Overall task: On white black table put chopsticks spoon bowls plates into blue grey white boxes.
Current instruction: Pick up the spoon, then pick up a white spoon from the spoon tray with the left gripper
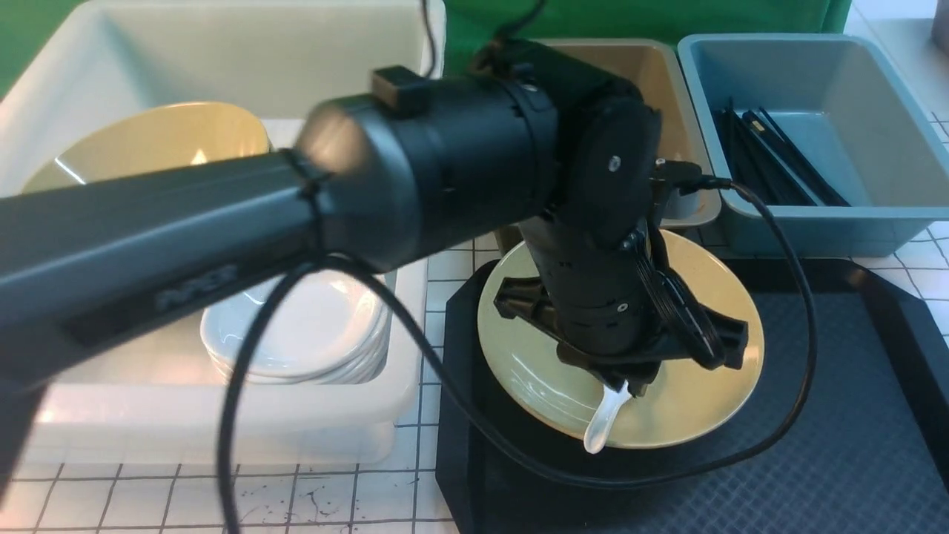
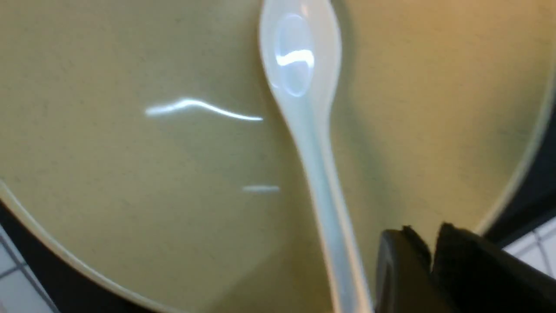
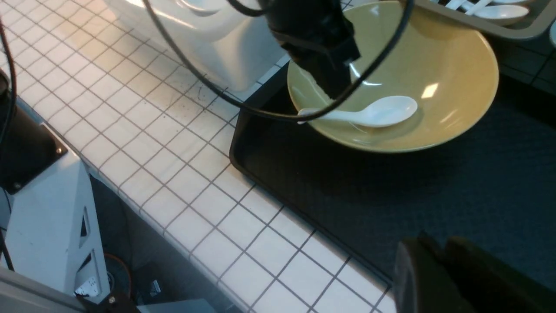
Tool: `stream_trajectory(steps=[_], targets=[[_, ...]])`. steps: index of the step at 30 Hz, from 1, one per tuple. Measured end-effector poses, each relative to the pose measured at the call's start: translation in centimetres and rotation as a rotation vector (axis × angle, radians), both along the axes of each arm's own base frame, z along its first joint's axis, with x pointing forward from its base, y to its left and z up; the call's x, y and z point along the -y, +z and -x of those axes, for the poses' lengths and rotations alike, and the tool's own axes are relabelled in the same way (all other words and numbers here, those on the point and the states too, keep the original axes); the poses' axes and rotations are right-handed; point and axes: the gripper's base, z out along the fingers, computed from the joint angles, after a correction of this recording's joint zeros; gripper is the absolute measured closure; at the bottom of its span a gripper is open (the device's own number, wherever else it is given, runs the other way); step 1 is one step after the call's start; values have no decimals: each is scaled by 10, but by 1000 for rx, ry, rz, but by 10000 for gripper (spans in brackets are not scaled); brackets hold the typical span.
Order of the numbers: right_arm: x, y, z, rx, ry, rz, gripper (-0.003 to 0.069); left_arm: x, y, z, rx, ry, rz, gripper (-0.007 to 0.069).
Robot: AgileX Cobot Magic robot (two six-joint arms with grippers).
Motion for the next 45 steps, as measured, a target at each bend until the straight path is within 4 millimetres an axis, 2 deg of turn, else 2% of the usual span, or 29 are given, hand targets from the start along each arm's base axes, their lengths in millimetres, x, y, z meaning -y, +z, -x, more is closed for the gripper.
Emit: stream_trajectory(steps=[7,11,16,17,19,21,22,23,24,27,30,32,33,35,37,39,42,45], targets=[[-7,-1,-3,-9,24,36,585,3,-34,-16,-47,25,-63,263],[-7,-1,-3,-10,26,36,582,7,-53,-20,-69,24,-93,207],[-7,-1,-3,-10,26,35,582,11,-69,-24,-74,11,-119,215],[-7,-1,-3,-10,26,35,582,12,-71,-26,-63,-3,-124,239],[-7,-1,-3,-10,26,35,581,12,-72,-26,-56,-18,-127,311],[-7,-1,-3,-11,27,35,581,12,-72,-26,-55,-32,-132,433],[-7,-1,-3,-11,27,35,581,12,-72,-26,-55,-33,-132,446],[-7,-1,-3,-11,27,35,581,12,-71,-26,-59,-36,-138,521],[-7,-1,-3,-11,27,35,581,13,-68,-27,-66,-39,-145,549],[-7,-1,-3,-11,27,35,581,16,-50,-29,-68,-44,-145,552],[-7,-1,-4,-7,17,37,581,19,-16,-32,-12,-50,-96,552],[-5,0,-6,6,-21,40,581,17,27,-39,111,-44,-23,552],[-4,0,-7,12,-30,43,581,15,36,-41,138,-39,-4,552],[-2,1,-10,27,-61,49,581,7,57,-58,243,-3,59,552],[-1,1,-11,35,-77,52,579,-4,63,-88,340,66,145,552],[-1,1,-11,35,-77,51,578,-10,56,-111,390,113,199,552],[-1,1,-10,32,-76,49,573,-15,30,-150,461,185,281,552],[-2,1,-10,26,-71,46,570,-17,10,-174,521,219,324,552]])
